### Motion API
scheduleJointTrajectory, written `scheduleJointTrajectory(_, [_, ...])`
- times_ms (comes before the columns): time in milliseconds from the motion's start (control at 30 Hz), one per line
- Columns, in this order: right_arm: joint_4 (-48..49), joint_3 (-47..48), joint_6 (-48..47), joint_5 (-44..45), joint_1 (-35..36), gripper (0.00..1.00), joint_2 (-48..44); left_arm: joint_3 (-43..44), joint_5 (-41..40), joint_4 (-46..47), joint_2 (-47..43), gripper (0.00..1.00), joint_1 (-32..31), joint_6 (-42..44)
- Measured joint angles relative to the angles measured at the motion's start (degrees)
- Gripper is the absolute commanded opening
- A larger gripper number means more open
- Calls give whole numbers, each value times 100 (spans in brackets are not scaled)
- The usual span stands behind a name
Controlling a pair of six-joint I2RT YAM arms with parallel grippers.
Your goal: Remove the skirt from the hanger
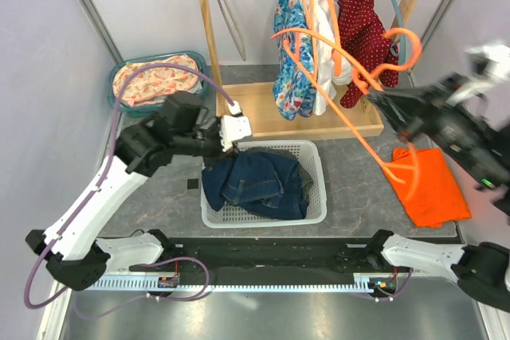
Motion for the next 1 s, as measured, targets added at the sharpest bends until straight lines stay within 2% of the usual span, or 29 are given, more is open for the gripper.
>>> scheduleJointTrajectory(167, [9,87,155,372,0,0,1176,-743,-422,363,337,2,-374,4])
scheduleJointTrajectory(367, [-205,704,212,745,0,0,2498,-1998,-1054,1552,772,4,-385,-9])
scheduleJointTrajectory(433, [-258,920,214,883,0,0,2774,-2498,-1346,2059,879,23,-431,-7])
scheduleJointTrajectory(500, [-313,1123,212,1058,0,0,2973,-2924,-1729,2481,1036,36,-573,37])
scheduleJointTrajectory(767, [-111,1943,-98,1596,-13,0,3571,-4028,-3410,4291,1569,66,-1250,472])
scheduleJointTrajectory(800, [-31,1971,-155,1624,-20,0,3628,-4111,-3571,4496,1587,76,-1292,509])
scheduleJointTrajectory(833, [85,2013,-238,1648,-35,0,3700,-4179,-3709,4664,1617,92,-1320,529])
scheduleJointTrajectory(867, [221,2083,-339,1659,-48,0,3807,-4236,-3838,4822,1639,99,-1342,581])
scheduleJointTrajectory(1000, [699,2367,-684,1705,-85,0,4253,-4273,-4120,5222,1650,100,-1340,629])
